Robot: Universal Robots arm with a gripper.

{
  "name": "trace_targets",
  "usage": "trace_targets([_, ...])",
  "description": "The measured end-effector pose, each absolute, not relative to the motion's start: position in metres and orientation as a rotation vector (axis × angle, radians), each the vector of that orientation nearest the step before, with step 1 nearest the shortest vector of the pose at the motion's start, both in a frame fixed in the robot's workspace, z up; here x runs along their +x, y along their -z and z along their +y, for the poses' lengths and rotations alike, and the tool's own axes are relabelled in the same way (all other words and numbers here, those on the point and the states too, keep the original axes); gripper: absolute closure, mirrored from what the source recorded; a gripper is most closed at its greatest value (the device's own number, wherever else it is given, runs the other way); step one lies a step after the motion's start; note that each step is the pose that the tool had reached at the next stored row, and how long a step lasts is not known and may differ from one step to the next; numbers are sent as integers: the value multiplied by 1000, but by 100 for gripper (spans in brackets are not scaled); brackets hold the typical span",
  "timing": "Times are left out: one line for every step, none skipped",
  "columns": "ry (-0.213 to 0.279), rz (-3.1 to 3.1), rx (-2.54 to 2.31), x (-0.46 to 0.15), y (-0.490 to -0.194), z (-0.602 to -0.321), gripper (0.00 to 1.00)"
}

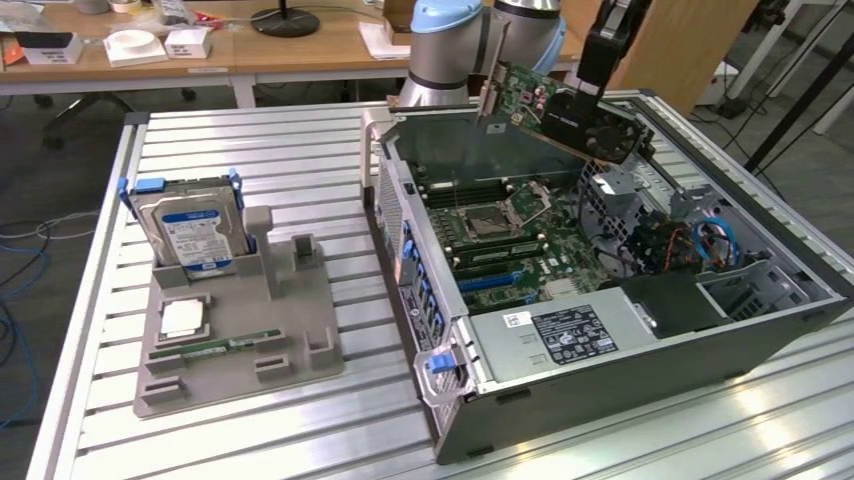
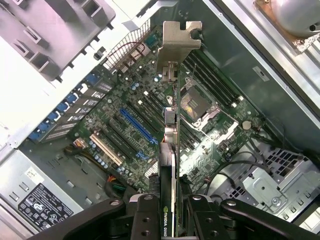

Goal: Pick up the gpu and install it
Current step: 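Insert the gpu into the slot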

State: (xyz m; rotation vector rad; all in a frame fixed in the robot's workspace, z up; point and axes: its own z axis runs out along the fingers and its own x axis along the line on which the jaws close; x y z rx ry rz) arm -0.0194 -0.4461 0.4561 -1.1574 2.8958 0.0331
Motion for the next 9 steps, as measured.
trace_targets([-33,2895,-1160,-19,-456,-446,75])
trace_targets([-33,2893,-1163,-19,-456,-446,75])
trace_targets([-33,2892,-1166,-19,-456,-446,75])
trace_targets([-33,2891,-1169,-19,-456,-446,75])
trace_targets([-33,2890,-1172,-19,-457,-446,75])
trace_targets([-33,2889,-1175,-19,-457,-446,75])
trace_targets([-33,2887,-1178,-19,-457,-446,75])
trace_targets([-33,2886,-1182,-19,-457,-446,75])
trace_targets([-33,2885,-1185,-19,-457,-446,75])
